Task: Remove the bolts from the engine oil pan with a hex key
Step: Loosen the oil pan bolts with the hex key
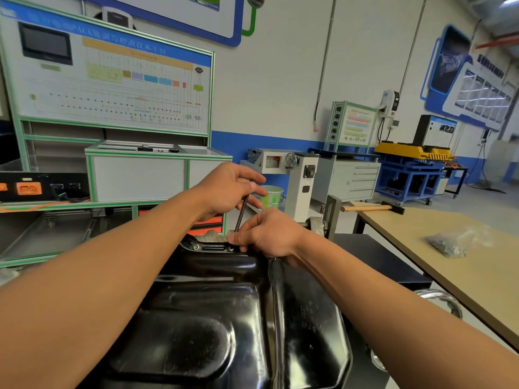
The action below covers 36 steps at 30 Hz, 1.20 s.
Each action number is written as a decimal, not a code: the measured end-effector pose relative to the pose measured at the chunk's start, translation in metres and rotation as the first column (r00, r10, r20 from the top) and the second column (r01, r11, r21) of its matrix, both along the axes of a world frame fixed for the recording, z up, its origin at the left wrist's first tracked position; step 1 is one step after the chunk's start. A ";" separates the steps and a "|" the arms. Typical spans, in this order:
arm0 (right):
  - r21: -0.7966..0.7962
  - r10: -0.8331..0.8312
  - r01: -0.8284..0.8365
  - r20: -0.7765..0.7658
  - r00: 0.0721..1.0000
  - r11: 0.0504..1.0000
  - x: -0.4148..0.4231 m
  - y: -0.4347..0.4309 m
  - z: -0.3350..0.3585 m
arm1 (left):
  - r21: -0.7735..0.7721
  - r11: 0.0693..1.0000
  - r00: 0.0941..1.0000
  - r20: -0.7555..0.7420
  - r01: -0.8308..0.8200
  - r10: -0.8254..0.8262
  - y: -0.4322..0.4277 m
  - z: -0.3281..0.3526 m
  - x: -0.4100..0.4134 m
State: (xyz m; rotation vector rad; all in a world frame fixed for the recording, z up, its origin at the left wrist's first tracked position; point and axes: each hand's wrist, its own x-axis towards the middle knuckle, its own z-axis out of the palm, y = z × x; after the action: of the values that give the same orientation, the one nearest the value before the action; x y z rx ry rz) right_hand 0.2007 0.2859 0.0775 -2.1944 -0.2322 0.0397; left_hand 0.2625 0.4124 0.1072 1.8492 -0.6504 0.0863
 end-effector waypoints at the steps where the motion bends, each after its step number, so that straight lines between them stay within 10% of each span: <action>1: -0.017 -0.005 0.005 0.006 1.000 1.000 0.000 0.000 0.000 | 0.012 1.000 1.000 0.010 -0.006 0.006 -0.002 -0.001 0.000; 17: -0.080 -0.049 0.059 0.119 0.992 0.995 0.006 -0.003 -0.008 | 0.302 0.939 0.987 0.031 -0.162 0.160 0.041 0.014 0.007; 36: 0.010 0.000 -0.002 0.149 0.989 1.000 0.005 -0.008 -0.016 | -0.033 0.999 0.998 -0.062 0.016 -0.018 0.005 0.005 0.009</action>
State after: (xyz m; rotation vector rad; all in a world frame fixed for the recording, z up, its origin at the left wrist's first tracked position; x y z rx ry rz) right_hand 0.2058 0.2781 0.0617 -2.1895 -0.3164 -0.1254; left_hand 0.2718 0.4176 0.1126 1.8073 -0.6177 0.0275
